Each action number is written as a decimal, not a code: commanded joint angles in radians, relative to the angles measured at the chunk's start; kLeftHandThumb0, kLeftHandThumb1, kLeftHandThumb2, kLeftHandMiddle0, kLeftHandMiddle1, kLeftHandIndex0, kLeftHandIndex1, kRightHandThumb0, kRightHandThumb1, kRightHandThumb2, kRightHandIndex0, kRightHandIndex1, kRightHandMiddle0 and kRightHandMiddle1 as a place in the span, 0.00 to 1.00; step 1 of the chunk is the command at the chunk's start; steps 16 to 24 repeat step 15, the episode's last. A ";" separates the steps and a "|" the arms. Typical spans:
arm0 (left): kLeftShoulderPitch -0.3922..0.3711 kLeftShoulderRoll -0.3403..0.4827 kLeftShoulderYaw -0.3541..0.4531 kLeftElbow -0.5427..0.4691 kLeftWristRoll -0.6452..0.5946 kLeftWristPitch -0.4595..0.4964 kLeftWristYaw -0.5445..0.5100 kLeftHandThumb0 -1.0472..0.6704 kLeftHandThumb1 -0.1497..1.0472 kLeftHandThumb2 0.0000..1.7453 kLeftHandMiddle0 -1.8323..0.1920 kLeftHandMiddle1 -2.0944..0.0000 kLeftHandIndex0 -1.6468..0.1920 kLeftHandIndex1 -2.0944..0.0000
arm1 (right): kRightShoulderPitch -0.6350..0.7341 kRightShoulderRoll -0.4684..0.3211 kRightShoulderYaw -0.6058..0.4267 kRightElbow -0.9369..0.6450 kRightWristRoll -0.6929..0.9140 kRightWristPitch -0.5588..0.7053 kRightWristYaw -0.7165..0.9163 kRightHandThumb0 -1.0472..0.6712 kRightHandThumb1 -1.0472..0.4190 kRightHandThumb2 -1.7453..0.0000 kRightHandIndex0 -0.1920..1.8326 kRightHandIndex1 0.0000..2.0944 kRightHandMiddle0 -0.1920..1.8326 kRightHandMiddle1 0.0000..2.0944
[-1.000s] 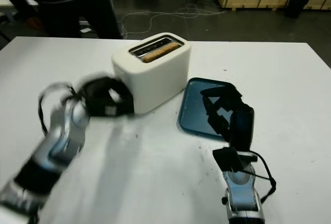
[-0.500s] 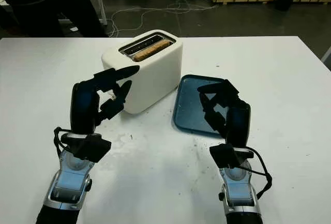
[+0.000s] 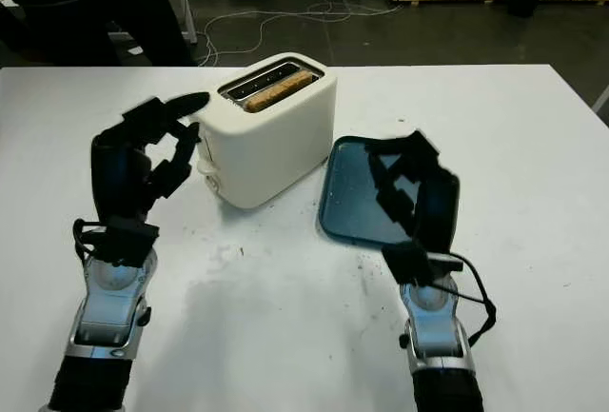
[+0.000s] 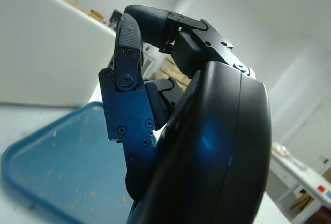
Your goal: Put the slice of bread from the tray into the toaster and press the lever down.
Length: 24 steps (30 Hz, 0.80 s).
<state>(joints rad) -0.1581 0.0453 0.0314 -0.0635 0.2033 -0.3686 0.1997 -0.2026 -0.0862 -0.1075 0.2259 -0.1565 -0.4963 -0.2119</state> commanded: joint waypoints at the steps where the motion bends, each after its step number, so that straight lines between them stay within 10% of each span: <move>1: 0.032 -0.014 0.023 0.015 0.037 0.022 0.052 0.34 0.89 0.12 0.69 0.20 0.71 0.26 | -0.035 -0.008 -0.021 0.038 0.048 0.000 0.013 0.38 0.09 0.87 0.47 0.67 0.48 0.38; 24: 0.062 -0.068 0.010 0.051 0.074 0.070 0.139 0.36 0.89 0.13 0.53 0.17 0.64 0.17 | -0.035 -0.005 -0.051 0.036 0.068 0.010 0.007 0.34 0.09 0.90 0.48 0.57 0.59 0.15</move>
